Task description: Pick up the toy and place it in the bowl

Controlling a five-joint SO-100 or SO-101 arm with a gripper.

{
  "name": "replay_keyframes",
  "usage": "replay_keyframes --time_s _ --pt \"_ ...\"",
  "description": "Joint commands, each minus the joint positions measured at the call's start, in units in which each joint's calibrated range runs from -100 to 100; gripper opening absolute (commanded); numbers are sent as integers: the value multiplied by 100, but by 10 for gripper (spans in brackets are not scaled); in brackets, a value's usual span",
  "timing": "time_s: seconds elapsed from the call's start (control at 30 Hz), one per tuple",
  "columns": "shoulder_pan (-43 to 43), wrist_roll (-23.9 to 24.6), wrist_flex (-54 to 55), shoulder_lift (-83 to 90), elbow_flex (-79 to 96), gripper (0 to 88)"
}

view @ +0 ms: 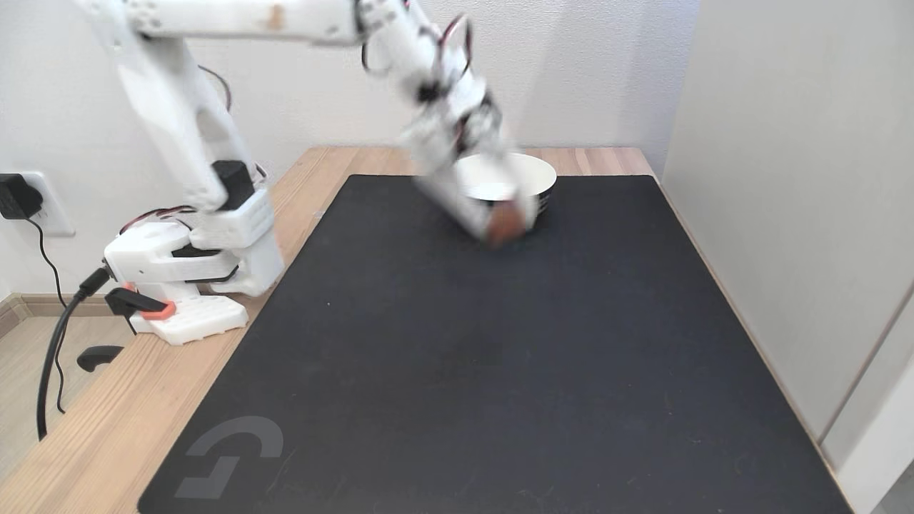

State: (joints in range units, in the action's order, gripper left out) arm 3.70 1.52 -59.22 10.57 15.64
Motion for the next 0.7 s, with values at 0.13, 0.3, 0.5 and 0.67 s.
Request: replay_keyframes --time_s 0.13,0.3,0.5,0.67 --pt "2486 1315 2231 131 -126 22" --pt "3264 1492 3060 -336 -126 22" --pt "3431 1565 2942 -620 667 22" --pt "3339 1565 2942 -545 1569 22"
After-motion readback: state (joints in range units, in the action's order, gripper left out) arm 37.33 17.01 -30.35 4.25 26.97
